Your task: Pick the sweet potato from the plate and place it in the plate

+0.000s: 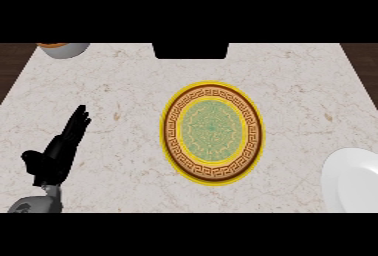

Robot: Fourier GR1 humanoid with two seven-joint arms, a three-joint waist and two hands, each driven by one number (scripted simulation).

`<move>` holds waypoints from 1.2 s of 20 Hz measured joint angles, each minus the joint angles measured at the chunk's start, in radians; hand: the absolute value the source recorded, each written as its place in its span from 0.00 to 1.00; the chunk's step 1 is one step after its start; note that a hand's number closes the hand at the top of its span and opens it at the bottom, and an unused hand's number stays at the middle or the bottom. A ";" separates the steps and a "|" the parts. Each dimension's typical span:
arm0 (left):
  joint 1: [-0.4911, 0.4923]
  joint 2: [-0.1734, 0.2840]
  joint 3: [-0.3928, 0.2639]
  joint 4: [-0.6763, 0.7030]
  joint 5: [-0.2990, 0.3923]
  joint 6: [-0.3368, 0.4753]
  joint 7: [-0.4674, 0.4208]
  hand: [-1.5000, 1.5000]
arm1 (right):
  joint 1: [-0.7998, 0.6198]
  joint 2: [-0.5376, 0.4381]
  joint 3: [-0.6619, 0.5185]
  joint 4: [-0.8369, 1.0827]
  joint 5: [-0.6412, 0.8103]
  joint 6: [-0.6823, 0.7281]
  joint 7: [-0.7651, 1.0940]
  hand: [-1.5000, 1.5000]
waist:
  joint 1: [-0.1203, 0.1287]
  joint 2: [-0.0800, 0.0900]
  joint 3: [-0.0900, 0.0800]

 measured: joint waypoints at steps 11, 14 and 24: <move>-0.012 -0.003 -0.006 -0.003 -0.012 -0.015 -0.001 0.50 | -0.587 -0.057 -0.100 0.159 -0.126 0.262 0.231 1.00 | 0.031 0.008 0.002; -0.018 0.000 -0.002 0.014 -0.014 -0.020 -0.012 0.50 | -0.768 -0.030 -0.171 0.278 -0.206 0.280 0.259 1.00 | 0.035 0.008 0.002; -0.028 -0.022 -0.011 0.019 -0.025 -0.013 -0.006 0.50 | -1.178 -0.009 -0.387 0.685 -0.437 0.157 0.300 0.00 | 0.039 0.005 0.004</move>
